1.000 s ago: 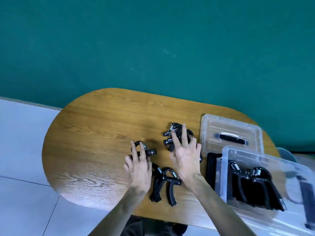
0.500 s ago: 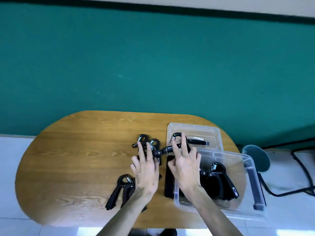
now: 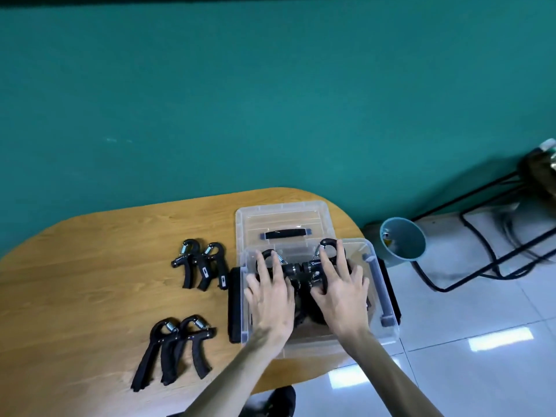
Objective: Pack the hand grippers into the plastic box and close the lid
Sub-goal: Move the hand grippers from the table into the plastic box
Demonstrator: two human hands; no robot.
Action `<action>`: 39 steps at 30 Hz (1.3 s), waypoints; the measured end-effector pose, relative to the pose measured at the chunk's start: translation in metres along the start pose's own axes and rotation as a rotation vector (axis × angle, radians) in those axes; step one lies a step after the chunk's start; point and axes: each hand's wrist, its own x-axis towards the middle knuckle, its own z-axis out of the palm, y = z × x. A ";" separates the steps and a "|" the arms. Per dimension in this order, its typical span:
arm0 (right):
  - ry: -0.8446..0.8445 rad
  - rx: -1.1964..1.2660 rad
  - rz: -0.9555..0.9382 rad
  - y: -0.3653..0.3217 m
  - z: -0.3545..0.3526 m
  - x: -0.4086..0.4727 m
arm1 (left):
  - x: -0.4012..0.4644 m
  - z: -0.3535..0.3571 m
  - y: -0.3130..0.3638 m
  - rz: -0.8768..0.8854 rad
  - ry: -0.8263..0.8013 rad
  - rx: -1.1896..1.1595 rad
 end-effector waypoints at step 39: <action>-0.229 -0.108 -0.117 0.066 0.083 0.019 | 0.016 0.083 -0.018 0.033 -0.095 0.149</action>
